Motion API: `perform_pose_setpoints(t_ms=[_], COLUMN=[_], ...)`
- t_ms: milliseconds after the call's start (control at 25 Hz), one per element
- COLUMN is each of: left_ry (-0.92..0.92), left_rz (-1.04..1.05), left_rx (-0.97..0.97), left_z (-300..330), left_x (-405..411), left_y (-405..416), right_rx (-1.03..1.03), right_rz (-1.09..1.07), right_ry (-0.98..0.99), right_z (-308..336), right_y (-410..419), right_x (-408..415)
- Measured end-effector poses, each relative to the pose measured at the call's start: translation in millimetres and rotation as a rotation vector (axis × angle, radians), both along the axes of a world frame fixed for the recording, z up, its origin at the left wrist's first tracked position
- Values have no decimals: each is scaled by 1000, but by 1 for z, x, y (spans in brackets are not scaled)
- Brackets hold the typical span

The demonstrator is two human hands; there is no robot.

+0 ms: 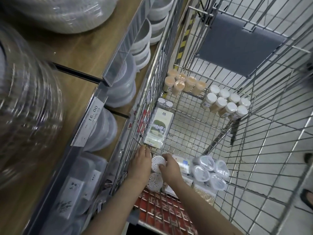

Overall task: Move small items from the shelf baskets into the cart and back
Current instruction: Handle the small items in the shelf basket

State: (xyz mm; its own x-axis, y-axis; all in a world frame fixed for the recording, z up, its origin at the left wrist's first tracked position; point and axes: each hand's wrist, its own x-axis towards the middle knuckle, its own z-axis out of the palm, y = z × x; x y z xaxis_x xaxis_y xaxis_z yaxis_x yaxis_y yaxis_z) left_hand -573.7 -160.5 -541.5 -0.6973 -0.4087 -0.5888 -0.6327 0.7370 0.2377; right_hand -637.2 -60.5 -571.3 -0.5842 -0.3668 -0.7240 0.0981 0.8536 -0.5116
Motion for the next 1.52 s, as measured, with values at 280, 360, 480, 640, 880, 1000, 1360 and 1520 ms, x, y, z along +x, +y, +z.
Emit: perform_pose_setpoints(t_ms=[280,360,480,640,880,1000,1360,1520], left_ry=[5,-15,2,93,252,321,533,575], left_rz=[24,8,-13,-18,-56,-14,644,969], left_rx=[62,86,145,153,30,26,-90,-214], left_z=[14,31,71,128,212,252,353,380], left_x=[8,9,14,29,68,96,252,343], left_y=[1,-1,-2,3,33,51,157,231], right_rx=[9,2,8,15,-16,-72,-345,-513], right_rz=[93,124,172,283,425,504,961,1264], right_ry=[127,152,159,190,299,350,427,352], right_z=[29,51,91,148,227,261,348,387], right_y=[1,8,26,62,111,127,141,135], right_x=[-1,-3,-4,1,17,25,85,157])
